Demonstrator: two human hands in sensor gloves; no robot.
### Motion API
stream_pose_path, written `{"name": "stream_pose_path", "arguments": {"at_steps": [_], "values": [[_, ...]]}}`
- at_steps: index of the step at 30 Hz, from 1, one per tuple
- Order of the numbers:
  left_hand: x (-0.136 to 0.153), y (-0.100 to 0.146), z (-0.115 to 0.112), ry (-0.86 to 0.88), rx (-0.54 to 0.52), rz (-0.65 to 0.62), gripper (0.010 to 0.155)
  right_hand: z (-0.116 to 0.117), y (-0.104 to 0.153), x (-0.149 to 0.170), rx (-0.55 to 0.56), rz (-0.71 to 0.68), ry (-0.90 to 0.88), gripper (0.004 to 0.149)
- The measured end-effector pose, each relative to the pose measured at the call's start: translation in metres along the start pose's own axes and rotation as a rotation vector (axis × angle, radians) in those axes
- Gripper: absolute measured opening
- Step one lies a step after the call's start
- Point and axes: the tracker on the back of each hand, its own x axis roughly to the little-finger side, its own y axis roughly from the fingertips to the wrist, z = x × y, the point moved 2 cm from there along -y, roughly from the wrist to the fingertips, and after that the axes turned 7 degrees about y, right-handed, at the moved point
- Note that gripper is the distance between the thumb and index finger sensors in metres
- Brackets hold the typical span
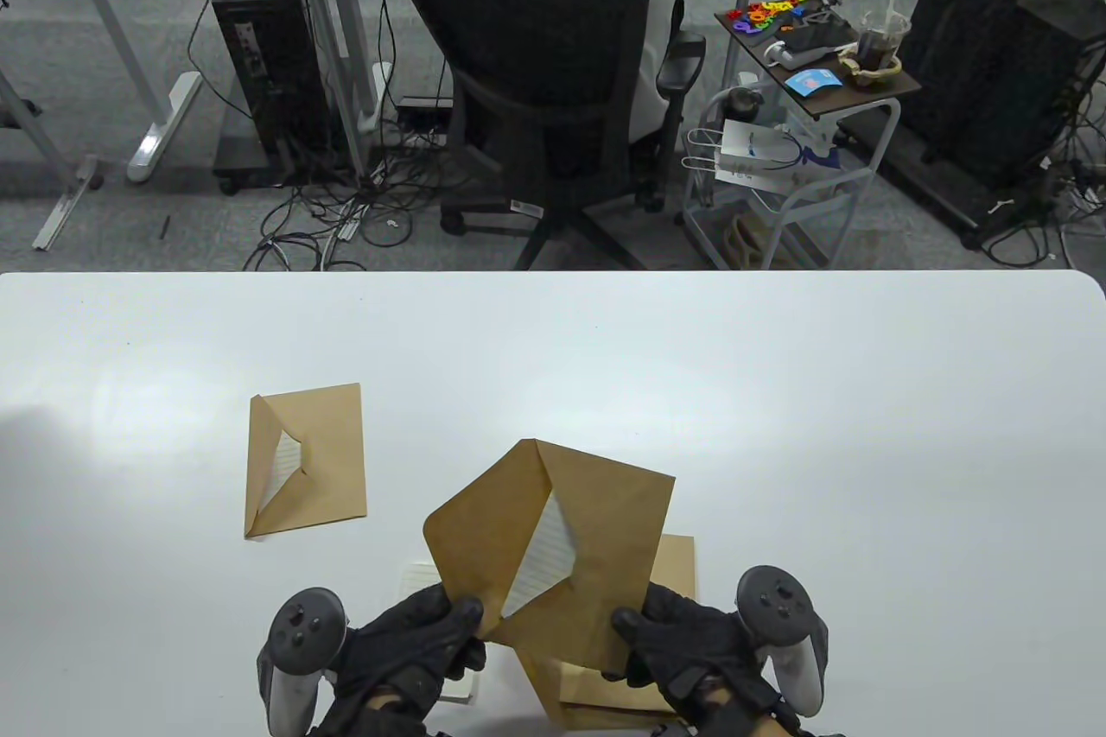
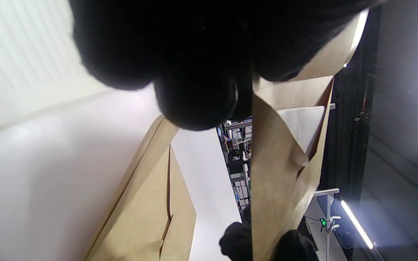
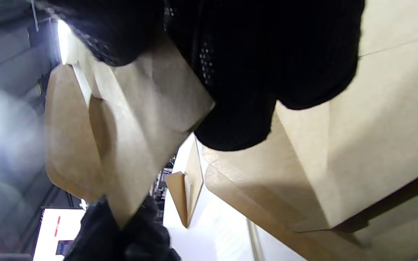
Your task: Pull paper from envelopes and stack
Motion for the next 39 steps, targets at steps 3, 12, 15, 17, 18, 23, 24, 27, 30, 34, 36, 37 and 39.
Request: {"name": "stream_pose_path", "arguments": {"at_steps": [3,12,15,17,18,23,24,27,30,34,36,37,39], "values": [[-0.001,0.0,-0.003,-0.038,0.003,-0.009,0.045,-0.003,0.001,0.002,0.03,0.018,-0.022,0.045],[-0.031,0.019,0.019,-0.174,-0.219,-0.212,0.062,-0.013,0.005,0.002,0.13,0.032,0.015,0.042],[-0.051,0.031,0.016,-0.229,-0.214,-0.433,0.059,-0.013,0.007,0.0,0.166,0.02,0.059,0.042],[-0.055,0.03,0.003,-0.237,-0.102,-0.478,0.057,-0.011,0.007,-0.001,0.162,0.011,0.069,0.042],[-0.055,0.028,-0.004,-0.242,-0.058,-0.47,0.057,-0.01,0.007,-0.002,0.158,0.005,0.07,0.044],[-0.034,0.017,-0.024,-0.267,0.043,-0.298,0.067,-0.007,0.009,-0.007,0.138,-0.059,0.032,0.045],[-0.033,0.017,-0.024,-0.273,0.038,-0.292,0.067,-0.006,0.009,-0.008,0.133,-0.068,0.025,0.045],[-0.03,0.018,-0.025,-0.289,0.008,-0.266,0.069,-0.004,0.01,-0.012,0.128,-0.111,0.027,0.045],[-0.028,0.018,-0.027,-0.271,-0.016,-0.24,0.072,-0.002,0.012,-0.017,0.138,-0.17,0.054,0.045],[-0.028,0.019,-0.028,-0.253,-0.035,-0.221,0.074,-0.001,0.016,-0.022,0.148,-0.239,0.081,0.046],[-0.027,0.019,-0.029,-0.236,-0.034,-0.211,0.075,0.0,0.018,-0.025,0.16,-0.27,0.106,0.046],[-0.027,0.019,-0.03,-0.226,-0.033,-0.204,0.075,0.002,0.018,-0.027,0.16,-0.287,0.115,0.046],[-0.026,0.019,-0.031,-0.214,-0.03,-0.191,0.075,0.004,0.02,-0.029,0.155,-0.31,0.129,0.046]]}}
